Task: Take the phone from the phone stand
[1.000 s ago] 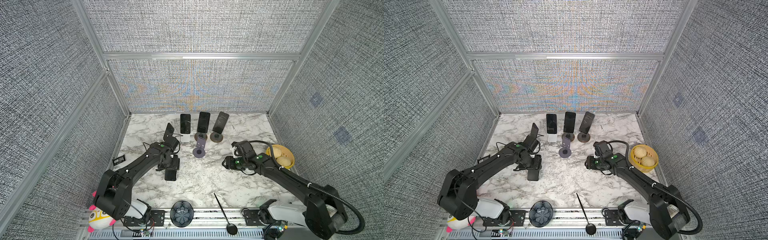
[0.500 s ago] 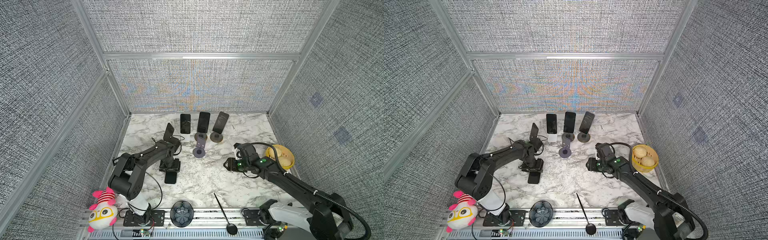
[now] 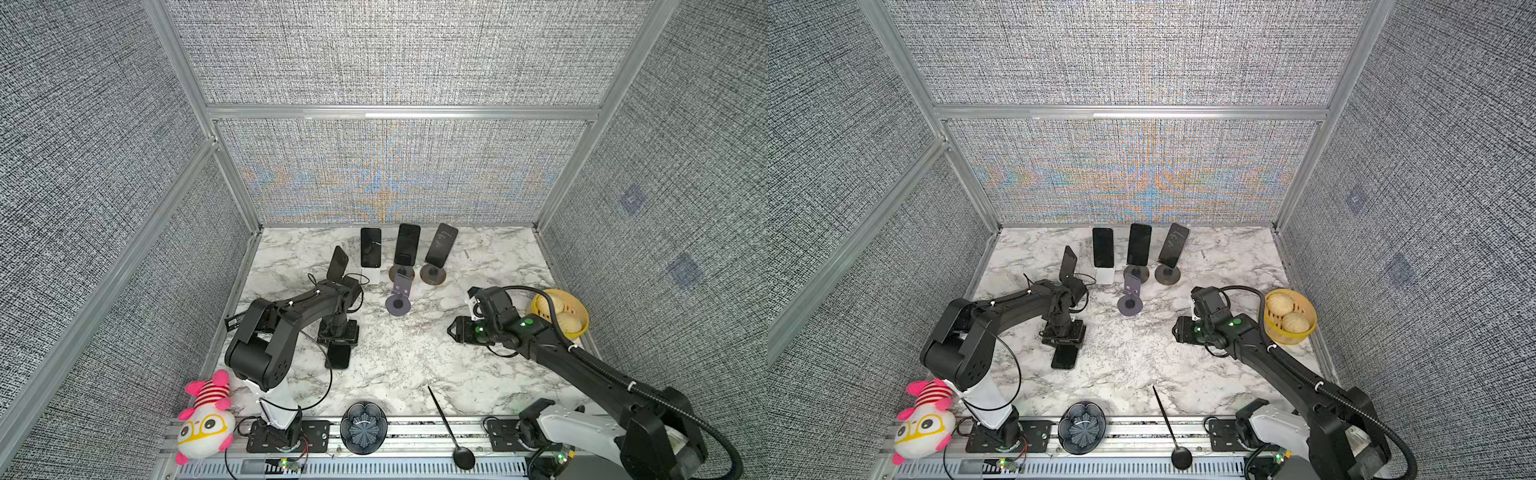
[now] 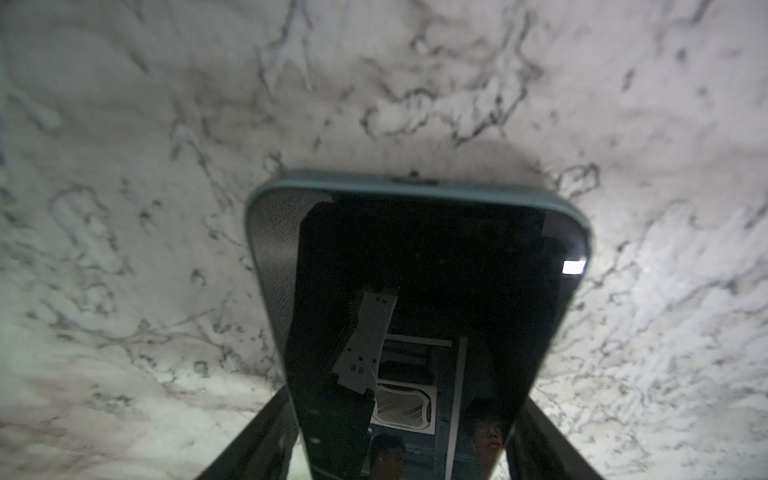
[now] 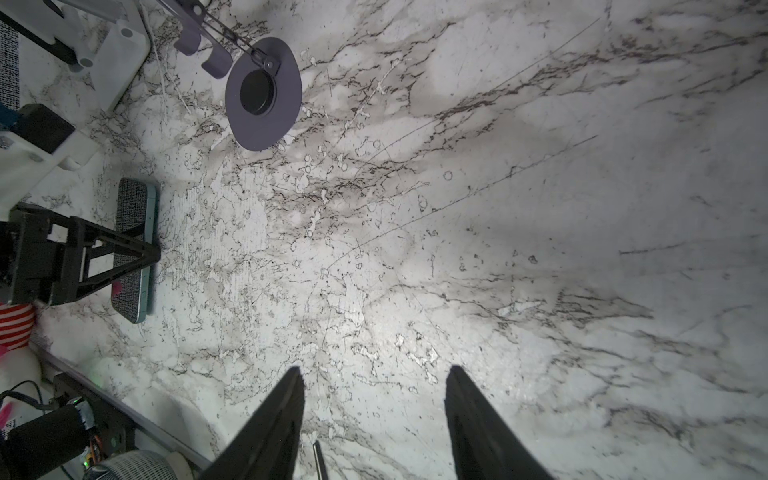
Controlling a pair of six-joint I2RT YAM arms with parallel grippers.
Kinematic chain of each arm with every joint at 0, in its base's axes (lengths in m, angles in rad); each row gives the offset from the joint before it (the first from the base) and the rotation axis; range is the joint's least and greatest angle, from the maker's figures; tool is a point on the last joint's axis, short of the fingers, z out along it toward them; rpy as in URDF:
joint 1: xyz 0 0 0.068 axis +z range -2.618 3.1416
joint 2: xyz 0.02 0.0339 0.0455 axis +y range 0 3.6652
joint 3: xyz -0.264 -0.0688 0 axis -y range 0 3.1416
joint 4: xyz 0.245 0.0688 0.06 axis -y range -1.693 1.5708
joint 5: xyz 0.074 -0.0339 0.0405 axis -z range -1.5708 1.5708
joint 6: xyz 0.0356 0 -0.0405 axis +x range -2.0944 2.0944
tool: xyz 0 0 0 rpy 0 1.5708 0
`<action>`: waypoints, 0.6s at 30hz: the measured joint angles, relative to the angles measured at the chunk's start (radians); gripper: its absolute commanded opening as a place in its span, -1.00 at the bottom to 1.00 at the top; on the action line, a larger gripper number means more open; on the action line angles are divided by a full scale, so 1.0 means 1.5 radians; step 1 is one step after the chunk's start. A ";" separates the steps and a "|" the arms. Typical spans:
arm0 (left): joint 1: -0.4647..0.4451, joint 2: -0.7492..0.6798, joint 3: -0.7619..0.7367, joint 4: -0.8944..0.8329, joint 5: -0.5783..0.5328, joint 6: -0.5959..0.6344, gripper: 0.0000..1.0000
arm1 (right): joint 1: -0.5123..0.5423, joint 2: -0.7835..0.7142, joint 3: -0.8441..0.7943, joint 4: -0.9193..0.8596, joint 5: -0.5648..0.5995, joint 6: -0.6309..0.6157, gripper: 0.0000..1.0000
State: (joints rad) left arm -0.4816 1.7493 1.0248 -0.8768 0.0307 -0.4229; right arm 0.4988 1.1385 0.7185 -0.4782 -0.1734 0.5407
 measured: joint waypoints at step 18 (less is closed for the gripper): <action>0.000 -0.027 -0.001 -0.002 -0.001 -0.002 0.79 | 0.005 0.035 0.053 -0.004 -0.022 -0.069 0.38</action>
State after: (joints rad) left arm -0.4820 1.7088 1.0229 -0.8803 0.0292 -0.4259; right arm 0.5068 1.1908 0.7982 -0.4835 -0.2058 0.4374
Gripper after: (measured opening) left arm 0.895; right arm 0.690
